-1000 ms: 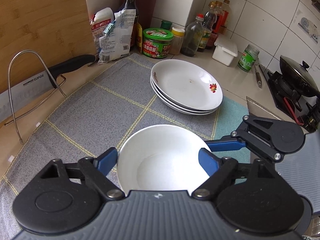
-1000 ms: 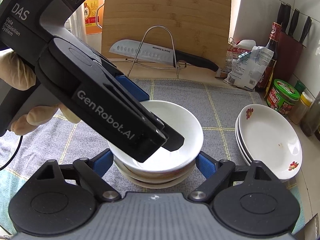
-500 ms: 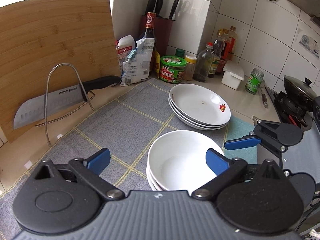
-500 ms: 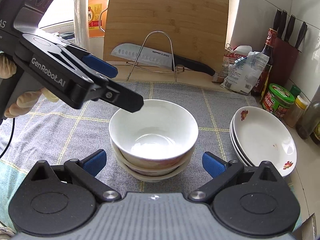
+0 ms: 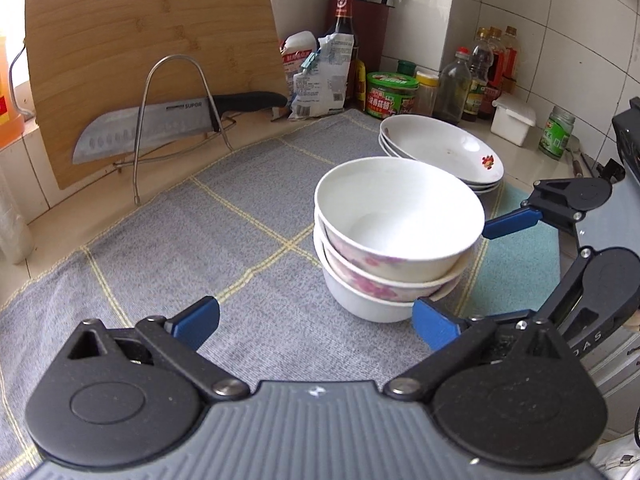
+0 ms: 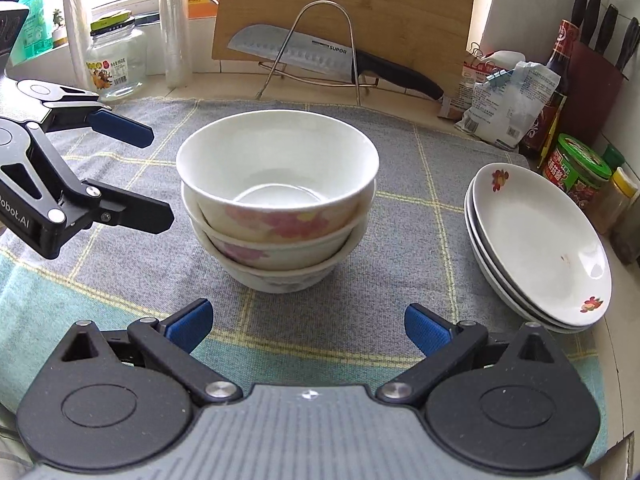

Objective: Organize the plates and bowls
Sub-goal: 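Move the right tool to the bowl stack while the left tool approaches its other side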

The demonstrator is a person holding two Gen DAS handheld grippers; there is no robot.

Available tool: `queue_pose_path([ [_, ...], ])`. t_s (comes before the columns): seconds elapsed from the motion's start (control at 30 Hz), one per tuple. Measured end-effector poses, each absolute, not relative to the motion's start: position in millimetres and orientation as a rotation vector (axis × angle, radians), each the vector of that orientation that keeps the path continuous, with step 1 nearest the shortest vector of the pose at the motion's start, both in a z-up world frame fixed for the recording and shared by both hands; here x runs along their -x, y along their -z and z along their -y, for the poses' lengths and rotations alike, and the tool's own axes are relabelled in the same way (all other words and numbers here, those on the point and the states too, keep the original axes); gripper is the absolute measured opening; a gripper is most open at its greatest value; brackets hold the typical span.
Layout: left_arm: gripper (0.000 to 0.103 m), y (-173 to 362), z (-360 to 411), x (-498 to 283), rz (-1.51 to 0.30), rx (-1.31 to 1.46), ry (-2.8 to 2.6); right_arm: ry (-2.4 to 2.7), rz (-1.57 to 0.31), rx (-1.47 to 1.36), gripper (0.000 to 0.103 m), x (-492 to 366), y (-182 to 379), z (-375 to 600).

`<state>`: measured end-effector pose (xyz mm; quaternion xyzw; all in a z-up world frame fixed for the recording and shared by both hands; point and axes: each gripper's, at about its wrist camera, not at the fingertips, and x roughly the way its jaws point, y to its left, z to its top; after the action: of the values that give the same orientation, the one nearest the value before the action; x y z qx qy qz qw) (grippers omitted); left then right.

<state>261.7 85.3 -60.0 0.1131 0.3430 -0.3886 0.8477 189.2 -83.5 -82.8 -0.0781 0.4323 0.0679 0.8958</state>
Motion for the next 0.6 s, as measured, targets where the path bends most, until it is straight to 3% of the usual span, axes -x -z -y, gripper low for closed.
queue_pose_path([
  [0.6, 0.102, 95, -25, -233, -0.833, -0.218, 0.516, -0.535, -0.910, 0.290, 0.103, -216, 114, 133],
])
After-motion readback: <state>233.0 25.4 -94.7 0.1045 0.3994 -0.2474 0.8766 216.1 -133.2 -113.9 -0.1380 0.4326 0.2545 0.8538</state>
